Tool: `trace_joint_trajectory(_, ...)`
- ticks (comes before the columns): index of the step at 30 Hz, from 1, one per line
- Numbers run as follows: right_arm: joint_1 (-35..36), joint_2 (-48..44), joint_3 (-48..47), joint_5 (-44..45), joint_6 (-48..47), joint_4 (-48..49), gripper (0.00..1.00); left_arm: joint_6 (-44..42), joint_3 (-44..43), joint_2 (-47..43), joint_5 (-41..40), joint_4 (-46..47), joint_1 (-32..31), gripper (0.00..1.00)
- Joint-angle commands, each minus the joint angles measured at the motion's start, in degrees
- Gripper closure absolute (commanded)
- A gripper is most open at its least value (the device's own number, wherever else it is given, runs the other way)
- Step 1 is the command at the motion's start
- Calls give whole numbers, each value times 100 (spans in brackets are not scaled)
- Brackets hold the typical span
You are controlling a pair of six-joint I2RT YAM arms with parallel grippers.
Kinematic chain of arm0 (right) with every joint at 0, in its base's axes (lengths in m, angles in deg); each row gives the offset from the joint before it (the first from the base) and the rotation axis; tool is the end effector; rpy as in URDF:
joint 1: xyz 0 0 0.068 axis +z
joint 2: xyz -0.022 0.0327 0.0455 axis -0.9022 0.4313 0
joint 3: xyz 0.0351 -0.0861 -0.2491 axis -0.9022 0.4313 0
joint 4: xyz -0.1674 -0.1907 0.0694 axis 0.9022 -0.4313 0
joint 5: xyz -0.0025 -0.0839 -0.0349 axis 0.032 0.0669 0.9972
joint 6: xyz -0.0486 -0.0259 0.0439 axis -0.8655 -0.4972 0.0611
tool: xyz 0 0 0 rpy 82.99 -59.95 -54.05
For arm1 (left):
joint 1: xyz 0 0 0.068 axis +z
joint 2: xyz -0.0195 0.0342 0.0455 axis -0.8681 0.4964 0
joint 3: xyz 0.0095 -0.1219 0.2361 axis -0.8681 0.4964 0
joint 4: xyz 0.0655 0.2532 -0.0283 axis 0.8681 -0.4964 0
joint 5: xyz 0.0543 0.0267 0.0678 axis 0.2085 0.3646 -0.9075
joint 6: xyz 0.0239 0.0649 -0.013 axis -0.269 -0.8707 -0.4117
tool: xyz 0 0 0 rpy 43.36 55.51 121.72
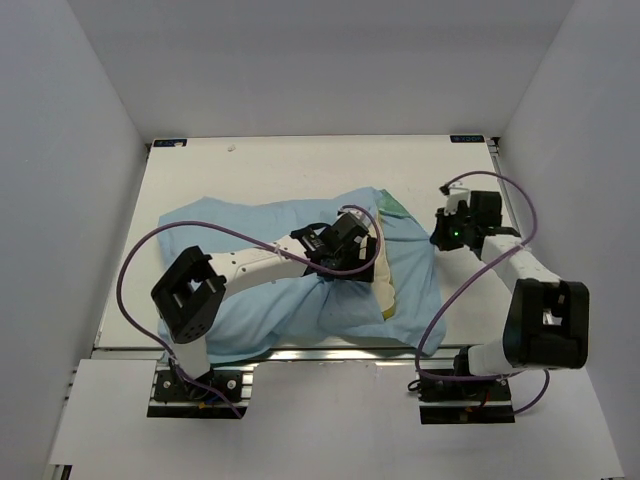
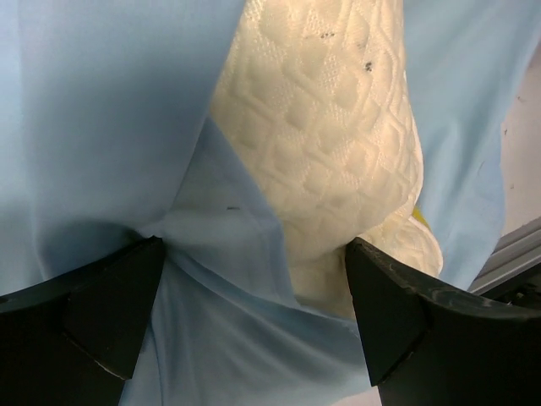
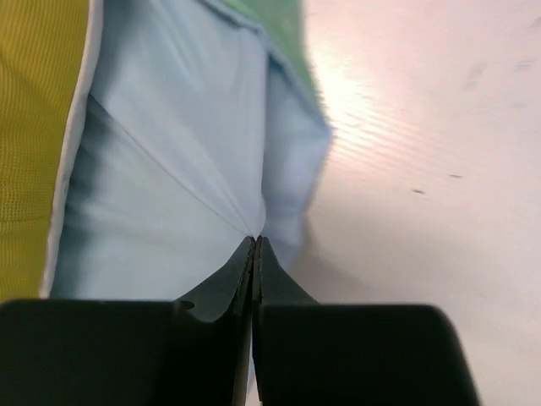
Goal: Put the pillow into the pillowcase
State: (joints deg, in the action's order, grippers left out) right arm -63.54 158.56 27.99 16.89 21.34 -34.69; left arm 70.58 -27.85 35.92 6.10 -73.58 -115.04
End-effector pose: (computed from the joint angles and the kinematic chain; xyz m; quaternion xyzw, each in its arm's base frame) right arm 0.3119 0.0224 0.1795 -0.1520 0.9037 0.1084 0.3852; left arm 0.2318 -0.3191 0.1907 0.1095 0.9511 -0.1798 0.2260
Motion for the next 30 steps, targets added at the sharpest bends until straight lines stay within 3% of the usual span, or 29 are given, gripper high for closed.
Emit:
trace_joint_trajectory(1, -468, -433, -248, -304, -207, -325, 100, -158, 146, -332, -684, -254, 154, 2)
trace_joint_trajectory(6, -1188, -794, -327, -1296, 82, -386, 100, -351, -29, -597, -1116, -490, 303, 2)
trace_joint_trajectory(10, -1891, -909, -554, -2412, 601, -351, 100, -386, 241, -395, -783, -491, 567, 2)
trace_joint_trajectory(20, -2130, 75, -564, -1659, -189, -676, 100, -421, 525, -141, -115, 10, 787, 2)
trace_joint_trajectory(24, -1972, 77, -573, -2220, -898, -1001, 100, -430, 384, 123, 79, 63, 787, 2)
trace_joint_trajectory(27, -1411, -468, -407, -2651, -1383, -1239, 69, -439, 410, 167, 167, 177, 787, 2)
trace_joint_trajectory(28, -1192, -748, -345, -2565, -1489, -1160, 53, -422, 410, 194, 185, 194, 787, 2)
trace_joint_trajectory(30, -524, -1048, -152, -2250, -1438, -941, 39, -404, 427, 220, 255, 221, 787, 2)
